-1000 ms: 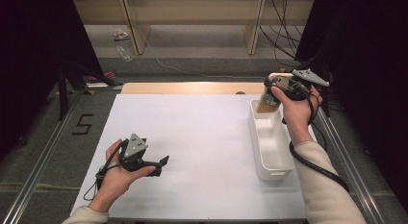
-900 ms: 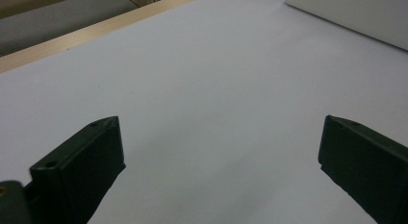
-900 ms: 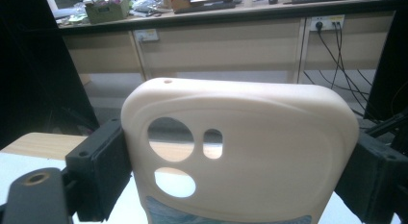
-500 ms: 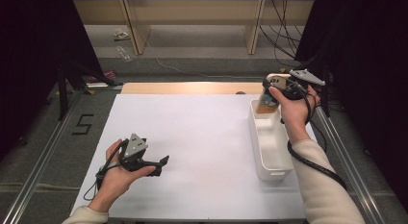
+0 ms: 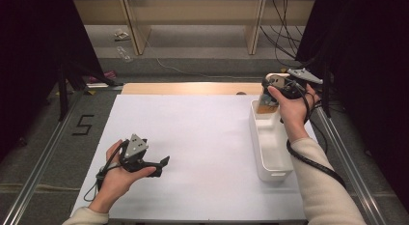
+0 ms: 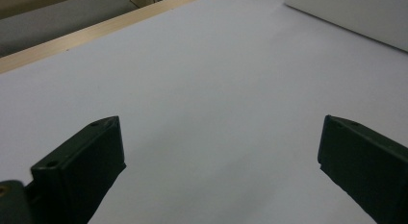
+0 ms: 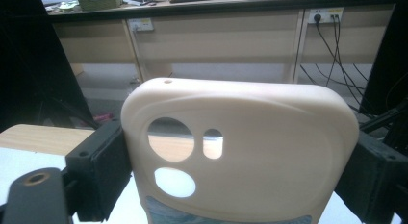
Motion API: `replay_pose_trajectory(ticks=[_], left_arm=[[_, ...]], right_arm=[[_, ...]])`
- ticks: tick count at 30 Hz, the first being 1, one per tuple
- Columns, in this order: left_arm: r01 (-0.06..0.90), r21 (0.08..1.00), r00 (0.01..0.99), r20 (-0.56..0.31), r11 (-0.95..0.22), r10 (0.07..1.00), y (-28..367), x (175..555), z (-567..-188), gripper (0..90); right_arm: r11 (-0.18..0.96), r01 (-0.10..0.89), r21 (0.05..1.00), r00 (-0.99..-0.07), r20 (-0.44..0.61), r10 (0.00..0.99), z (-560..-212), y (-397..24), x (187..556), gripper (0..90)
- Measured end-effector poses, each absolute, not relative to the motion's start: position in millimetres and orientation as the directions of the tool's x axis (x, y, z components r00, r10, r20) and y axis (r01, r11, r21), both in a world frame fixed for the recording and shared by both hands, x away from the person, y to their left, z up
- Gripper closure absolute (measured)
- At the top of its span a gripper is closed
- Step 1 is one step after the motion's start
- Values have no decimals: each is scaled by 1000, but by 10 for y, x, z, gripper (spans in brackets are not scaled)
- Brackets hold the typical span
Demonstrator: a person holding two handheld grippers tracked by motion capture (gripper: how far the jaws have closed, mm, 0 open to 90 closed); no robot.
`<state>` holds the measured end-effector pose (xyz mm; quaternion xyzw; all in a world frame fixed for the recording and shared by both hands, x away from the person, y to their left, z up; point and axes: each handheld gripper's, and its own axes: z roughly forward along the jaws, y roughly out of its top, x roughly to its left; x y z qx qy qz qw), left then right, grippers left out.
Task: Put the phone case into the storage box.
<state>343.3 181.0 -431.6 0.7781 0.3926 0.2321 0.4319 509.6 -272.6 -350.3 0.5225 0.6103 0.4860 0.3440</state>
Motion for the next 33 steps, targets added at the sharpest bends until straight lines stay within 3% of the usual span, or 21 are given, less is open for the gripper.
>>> replay_pose_trajectory(ticks=[33], left_arm=[[413,854,583,17,-315,812,1804,3437,-4321,20]], right_arm=[[-2,331,943,-204,74,976,-3557,-2690,5195,125]])
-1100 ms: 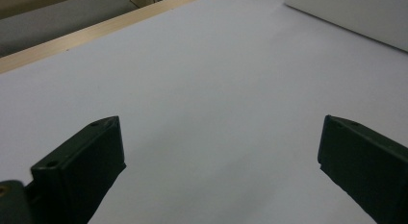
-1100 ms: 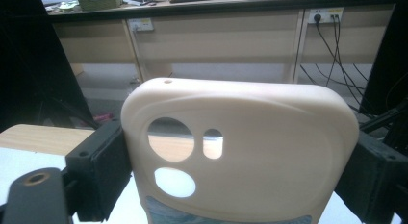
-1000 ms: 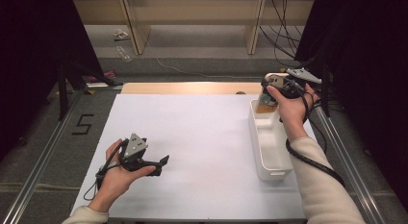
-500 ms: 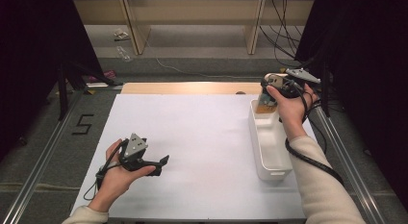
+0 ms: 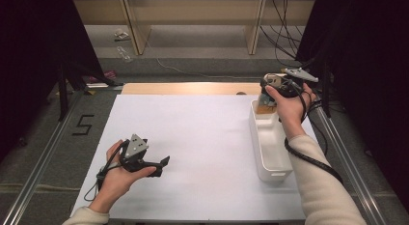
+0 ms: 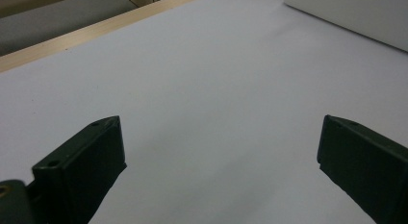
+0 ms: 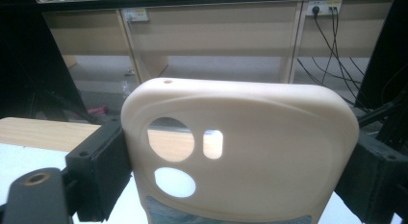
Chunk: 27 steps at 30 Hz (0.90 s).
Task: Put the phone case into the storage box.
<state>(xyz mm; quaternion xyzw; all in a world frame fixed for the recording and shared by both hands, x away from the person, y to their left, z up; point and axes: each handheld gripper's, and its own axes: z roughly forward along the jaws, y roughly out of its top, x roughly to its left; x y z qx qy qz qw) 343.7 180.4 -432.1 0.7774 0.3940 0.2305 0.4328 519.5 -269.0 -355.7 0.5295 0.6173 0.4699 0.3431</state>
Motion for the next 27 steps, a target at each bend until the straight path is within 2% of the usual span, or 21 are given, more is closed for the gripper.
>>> replay_pose_trajectory(ticks=[27], left_arm=[[408,861,586,8,-304,810,1802,3438,-4319,28]], right_arm=[[-4,374,927,-171,73,982,-3631,-2631,5319,124]])
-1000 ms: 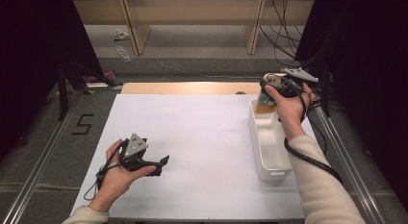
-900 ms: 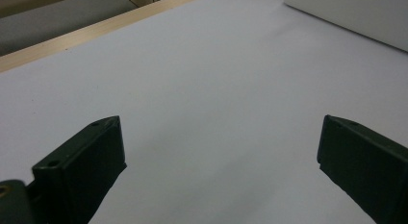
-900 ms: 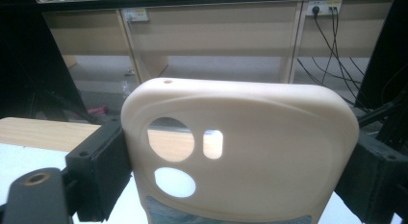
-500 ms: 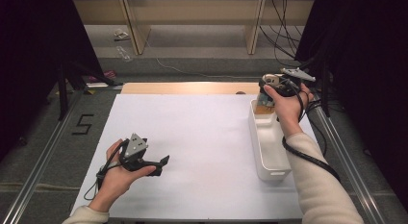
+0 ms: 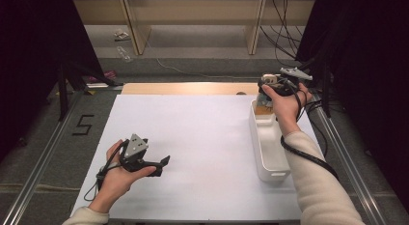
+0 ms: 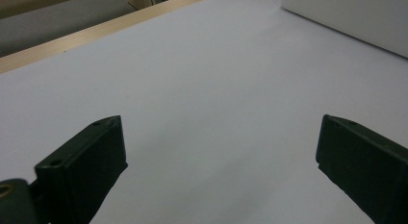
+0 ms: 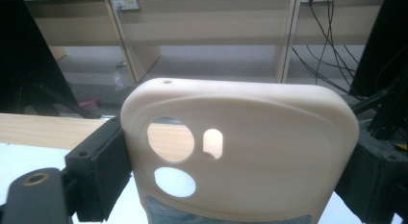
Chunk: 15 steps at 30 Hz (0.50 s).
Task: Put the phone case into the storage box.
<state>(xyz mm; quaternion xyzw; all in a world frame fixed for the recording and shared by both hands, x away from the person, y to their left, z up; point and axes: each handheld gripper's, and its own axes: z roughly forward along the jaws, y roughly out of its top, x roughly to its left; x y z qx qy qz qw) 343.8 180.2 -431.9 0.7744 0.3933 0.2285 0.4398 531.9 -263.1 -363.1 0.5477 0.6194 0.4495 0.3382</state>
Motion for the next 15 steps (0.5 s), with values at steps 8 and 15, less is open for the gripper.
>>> replay_pose_trajectory(ticks=[8,15], left_arm=[[410,860,585,8,-305,811,1803,3440,-4321,31],[409,860,586,8,-304,810,1805,3440,-4321,31]], right_arm=[[3,386,923,-163,65,985,-3670,-2623,5344,123],[15,396,918,-160,53,986,-3699,-2597,5368,123]])
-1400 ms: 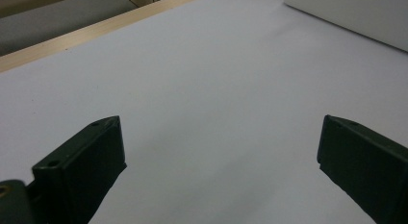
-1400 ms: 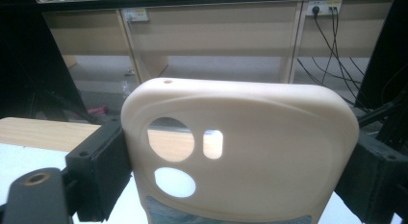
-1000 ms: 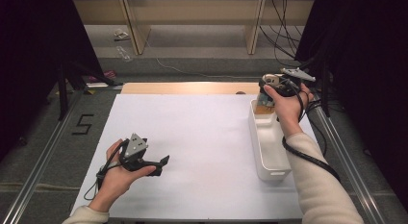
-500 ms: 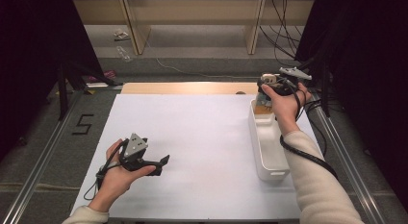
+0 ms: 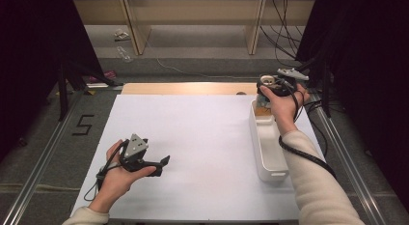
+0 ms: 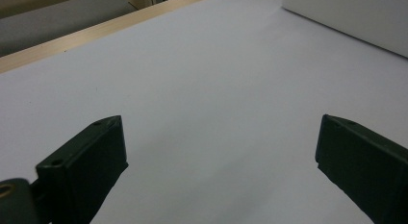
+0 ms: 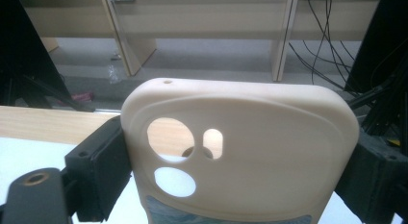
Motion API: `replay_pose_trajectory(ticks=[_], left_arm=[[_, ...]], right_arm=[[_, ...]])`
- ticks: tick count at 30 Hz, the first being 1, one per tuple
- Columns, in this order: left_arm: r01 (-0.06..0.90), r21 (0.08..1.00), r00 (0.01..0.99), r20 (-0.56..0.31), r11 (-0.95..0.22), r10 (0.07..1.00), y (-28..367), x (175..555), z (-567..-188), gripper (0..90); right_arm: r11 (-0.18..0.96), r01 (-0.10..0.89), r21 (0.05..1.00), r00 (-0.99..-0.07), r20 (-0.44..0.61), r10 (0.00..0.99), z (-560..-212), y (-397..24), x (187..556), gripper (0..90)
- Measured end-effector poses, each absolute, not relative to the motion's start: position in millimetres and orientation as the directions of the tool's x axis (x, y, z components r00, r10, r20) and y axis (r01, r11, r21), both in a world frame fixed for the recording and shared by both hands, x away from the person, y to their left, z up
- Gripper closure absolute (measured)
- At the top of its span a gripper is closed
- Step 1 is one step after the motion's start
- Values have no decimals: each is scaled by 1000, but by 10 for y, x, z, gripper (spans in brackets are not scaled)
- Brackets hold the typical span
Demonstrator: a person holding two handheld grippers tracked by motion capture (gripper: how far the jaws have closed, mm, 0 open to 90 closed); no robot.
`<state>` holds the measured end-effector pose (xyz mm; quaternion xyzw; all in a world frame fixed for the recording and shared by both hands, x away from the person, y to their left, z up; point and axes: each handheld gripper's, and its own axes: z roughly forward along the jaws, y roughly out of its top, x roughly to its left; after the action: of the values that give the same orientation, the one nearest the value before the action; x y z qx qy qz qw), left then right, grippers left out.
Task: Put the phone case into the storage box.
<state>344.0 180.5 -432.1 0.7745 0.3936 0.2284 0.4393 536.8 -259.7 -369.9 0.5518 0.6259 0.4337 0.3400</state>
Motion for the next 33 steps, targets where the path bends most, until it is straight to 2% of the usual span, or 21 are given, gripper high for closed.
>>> replay_pose_trajectory(ticks=[33], left_arm=[[412,860,584,6,-302,812,1802,3442,-4324,32]], right_arm=[[35,417,908,-153,32,988,-3758,-2552,5425,124]])
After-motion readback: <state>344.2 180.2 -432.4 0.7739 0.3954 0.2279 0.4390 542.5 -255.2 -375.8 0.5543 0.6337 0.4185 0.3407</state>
